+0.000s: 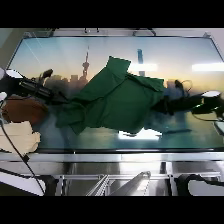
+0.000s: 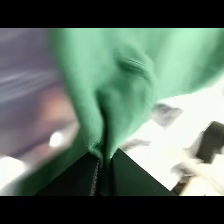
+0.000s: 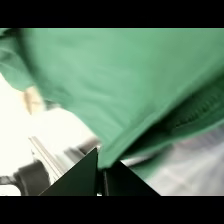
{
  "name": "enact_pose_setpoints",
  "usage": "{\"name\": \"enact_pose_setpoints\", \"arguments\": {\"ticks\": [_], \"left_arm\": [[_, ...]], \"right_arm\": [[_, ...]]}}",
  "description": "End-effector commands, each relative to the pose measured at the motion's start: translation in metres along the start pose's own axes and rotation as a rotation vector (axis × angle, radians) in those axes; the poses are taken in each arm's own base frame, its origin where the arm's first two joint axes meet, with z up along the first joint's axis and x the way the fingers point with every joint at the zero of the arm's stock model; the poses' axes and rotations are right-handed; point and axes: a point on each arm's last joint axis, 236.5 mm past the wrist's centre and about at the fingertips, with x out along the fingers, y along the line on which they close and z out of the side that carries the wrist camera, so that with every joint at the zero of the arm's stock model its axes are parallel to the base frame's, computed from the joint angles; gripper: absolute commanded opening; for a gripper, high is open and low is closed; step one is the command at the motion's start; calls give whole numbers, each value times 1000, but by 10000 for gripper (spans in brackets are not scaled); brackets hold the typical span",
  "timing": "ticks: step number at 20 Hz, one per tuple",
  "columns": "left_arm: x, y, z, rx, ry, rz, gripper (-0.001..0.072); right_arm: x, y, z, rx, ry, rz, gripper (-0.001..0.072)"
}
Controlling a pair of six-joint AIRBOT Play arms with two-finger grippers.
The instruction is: Fold the shirts.
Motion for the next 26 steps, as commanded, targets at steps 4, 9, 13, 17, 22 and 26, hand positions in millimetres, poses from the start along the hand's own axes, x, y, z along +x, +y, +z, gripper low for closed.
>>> {"name": "enact_pose_setpoints", "arguments": {"ticks": [4,9,13,17,22,26], "left_arm": [[-224,-336,-73,706,-510,-1007,27],[-308,-424,-172,973,-921,-891,28],[-308,-383,-137,735,-1142,-385,32],[-279,-319,-77,584,-1064,-168,32],[-164,-178,64,372,-818,141,34],[-43,-42,132,207,-603,223,52]], "right_arm": [[-194,282,30,-640,-475,243,17],[-300,384,-12,-922,-925,65,17],[-310,376,-15,-920,-971,-45,17],[-251,320,36,-810,-748,-46,17],[-115,170,130,-533,-512,-165,16],[-30,29,179,-288,-402,-246,18]]}}
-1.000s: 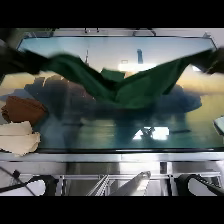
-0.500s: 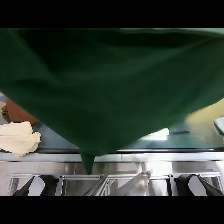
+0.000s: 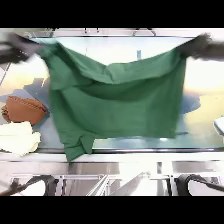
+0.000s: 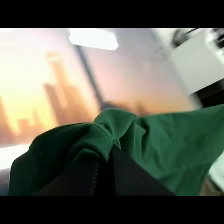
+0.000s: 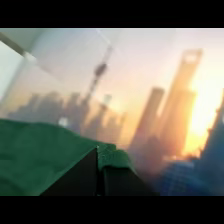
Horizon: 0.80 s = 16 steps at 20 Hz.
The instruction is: Fold the shirts.
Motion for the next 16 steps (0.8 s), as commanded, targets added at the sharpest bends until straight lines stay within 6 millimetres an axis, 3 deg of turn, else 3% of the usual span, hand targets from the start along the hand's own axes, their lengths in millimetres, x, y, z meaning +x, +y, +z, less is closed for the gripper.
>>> {"name": "enact_pose_setpoints", "arguments": {"ticks": [1,2,3,4,5,6,7,8,9,12,16], "left_arm": [[108,117,-69,-45,208,149,220],[120,137,-75,-84,239,137,342],[125,148,-70,-112,247,108,343],[124,151,-56,-130,231,66,343],[116,150,-34,-131,200,28,343],[101,150,-11,-109,170,8,344],[82,149,7,-97,153,0,403],[59,153,18,-121,155,11,676],[38,158,14,-177,202,32,717],[-13,163,-51,-324,502,65,709],[-29,159,-127,-468,687,113,625]], "right_arm": [[88,-116,-61,156,112,-146,18],[98,-137,-69,200,110,-165,34],[100,-152,-71,245,98,-169,228],[96,-159,-67,258,84,-164,546],[84,-165,-57,248,61,-170,661],[68,-167,-45,238,44,-173,660],[50,-165,-36,233,37,-165,660],[31,-163,-31,234,38,-154,661],[11,-161,-30,242,53,-136,660],[-25,-157,-59,312,169,-47,660],[-32,-156,-94,383,245,1,659]]}}
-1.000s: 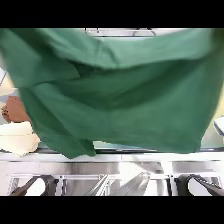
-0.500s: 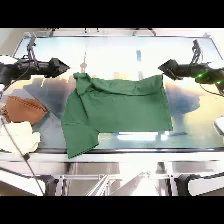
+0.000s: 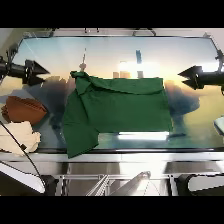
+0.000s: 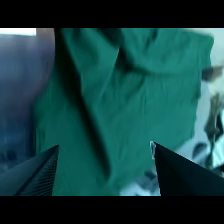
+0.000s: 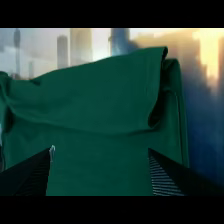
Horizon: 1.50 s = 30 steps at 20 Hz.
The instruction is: Fold the shirts.
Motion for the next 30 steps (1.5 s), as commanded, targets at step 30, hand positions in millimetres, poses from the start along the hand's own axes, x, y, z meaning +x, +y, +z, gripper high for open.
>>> {"name": "enact_pose_setpoints", "arguments": {"ticks": [30], "left_arm": [[70,82,-154,-219,233,206,623]], "right_arm": [[-11,29,-53,-13,163,208,530]]}}
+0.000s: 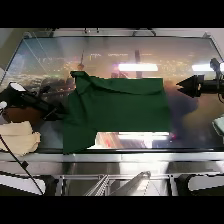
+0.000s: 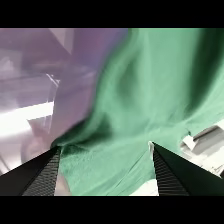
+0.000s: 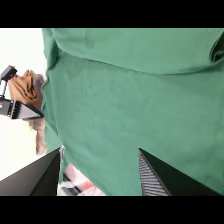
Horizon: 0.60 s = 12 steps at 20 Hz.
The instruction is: Fold the shirts.
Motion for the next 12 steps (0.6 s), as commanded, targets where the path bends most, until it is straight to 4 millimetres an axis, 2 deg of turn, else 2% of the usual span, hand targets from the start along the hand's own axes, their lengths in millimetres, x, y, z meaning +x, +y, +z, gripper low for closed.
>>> {"name": "enact_pose_setpoints", "arguments": {"ticks": [1,3,6,12], "left_arm": [[-18,11,-5,-37,-54,-49,623],[-21,12,-5,-25,-58,-54,623],[-22,0,-5,15,-61,-103,623],[-22,9,18,20,-154,-61,621]], "right_arm": [[0,1,-1,-3,4,4,531],[0,1,-1,-3,4,4,530],[0,1,-1,-3,4,4,530],[0,2,-1,-3,6,6,530]]}}
